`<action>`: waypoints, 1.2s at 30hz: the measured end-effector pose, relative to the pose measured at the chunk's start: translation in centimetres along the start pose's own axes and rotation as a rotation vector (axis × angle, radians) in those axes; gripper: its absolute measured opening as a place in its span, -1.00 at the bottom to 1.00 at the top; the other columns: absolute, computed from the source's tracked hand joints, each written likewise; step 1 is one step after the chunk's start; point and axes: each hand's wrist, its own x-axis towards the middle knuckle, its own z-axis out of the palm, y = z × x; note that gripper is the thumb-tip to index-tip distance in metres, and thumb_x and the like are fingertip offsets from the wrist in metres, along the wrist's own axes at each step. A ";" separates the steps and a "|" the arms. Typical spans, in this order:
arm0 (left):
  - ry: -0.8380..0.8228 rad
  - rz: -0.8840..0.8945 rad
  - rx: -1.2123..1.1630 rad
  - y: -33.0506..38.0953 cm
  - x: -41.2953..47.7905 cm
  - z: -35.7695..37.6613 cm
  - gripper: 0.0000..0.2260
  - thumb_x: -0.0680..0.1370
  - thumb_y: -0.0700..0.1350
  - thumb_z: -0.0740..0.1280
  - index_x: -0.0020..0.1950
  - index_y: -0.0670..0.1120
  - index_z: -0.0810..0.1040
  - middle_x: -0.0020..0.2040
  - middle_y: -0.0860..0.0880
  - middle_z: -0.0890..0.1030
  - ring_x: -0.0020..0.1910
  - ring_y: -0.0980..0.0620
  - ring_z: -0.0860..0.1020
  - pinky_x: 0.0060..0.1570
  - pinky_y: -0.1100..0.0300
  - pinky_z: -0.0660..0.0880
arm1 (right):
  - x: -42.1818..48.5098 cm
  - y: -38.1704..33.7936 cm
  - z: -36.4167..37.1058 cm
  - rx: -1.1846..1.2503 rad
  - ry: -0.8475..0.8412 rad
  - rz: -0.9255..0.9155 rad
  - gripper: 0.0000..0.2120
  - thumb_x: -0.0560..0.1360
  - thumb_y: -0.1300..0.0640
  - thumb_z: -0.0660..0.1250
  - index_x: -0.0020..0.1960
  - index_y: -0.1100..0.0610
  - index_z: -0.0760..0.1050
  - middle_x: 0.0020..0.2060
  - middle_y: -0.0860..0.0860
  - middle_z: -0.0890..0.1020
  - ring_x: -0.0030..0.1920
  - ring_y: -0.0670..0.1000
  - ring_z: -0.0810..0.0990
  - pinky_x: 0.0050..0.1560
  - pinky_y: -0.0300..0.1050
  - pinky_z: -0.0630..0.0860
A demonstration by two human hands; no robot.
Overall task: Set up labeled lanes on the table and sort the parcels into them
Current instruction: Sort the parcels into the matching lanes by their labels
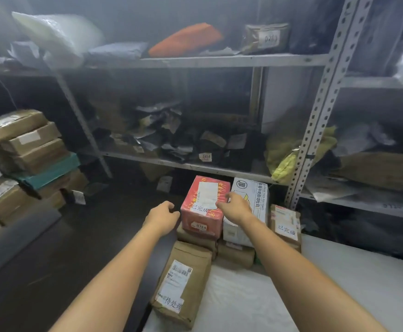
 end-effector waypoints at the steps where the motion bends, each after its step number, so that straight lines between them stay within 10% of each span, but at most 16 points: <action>1: 0.002 0.005 -0.011 0.3 0.7 0.2 -0.59 0.62 0.06 0.27 0.46 0.01 0.39 0.36 -0.05 0.51 0.25 -0.08 0.52 0.18 0.06 0.50 | 0.6 0.0 0.2 0.018 -0.001 0.009 -0.50 0.60 0.02 0.31 0.48 0.15 0.35 0.31 0.08 0.55 0.17 0.07 0.56 0.14 -0.08 0.46; 8: -0.065 0.056 -0.065 2.1 7.9 1.6 -0.54 0.61 0.04 0.28 0.50 -0.02 0.34 0.39 -0.11 0.48 0.28 -0.11 0.50 0.19 0.04 0.48 | 5.1 0.4 1.9 0.089 0.078 0.143 -0.75 0.58 0.05 0.30 0.22 0.09 0.44 0.02 0.00 0.60 0.09 0.08 0.60 0.10 0.01 0.55; 14: -0.178 0.107 -0.120 2.7 13.2 4.0 -0.51 0.63 0.08 0.25 0.52 -0.07 0.30 0.34 -0.11 0.53 0.22 -0.11 0.55 0.05 0.08 0.50 | 7.2 0.0 3.8 0.146 0.186 0.312 -0.61 0.59 0.05 0.28 0.34 0.22 0.43 0.21 0.11 0.58 0.22 0.17 0.56 0.12 -0.06 0.47; 20: -0.270 0.141 -0.129 1.6 16.1 5.0 -0.67 0.64 0.04 0.25 0.35 -0.07 0.46 0.16 -0.08 0.63 0.02 -0.06 0.61 -0.04 0.05 0.56 | 9.6 -1.1 5.7 0.129 0.253 0.428 -0.76 0.45 0.02 0.33 -0.03 0.18 0.59 -0.09 0.09 0.67 -0.06 0.13 0.65 0.05 0.08 0.63; 36: -0.500 0.075 -0.385 0.2 17.6 4.0 -0.53 0.64 0.02 0.29 0.51 -0.01 0.24 0.10 -0.02 0.64 -0.05 -0.01 0.66 -0.05 -0.02 0.62 | 10.0 -1.9 6.9 0.095 0.275 0.394 -0.81 0.51 0.15 0.32 0.10 0.18 0.54 -0.03 0.09 0.67 -0.02 0.12 0.65 0.09 0.12 0.61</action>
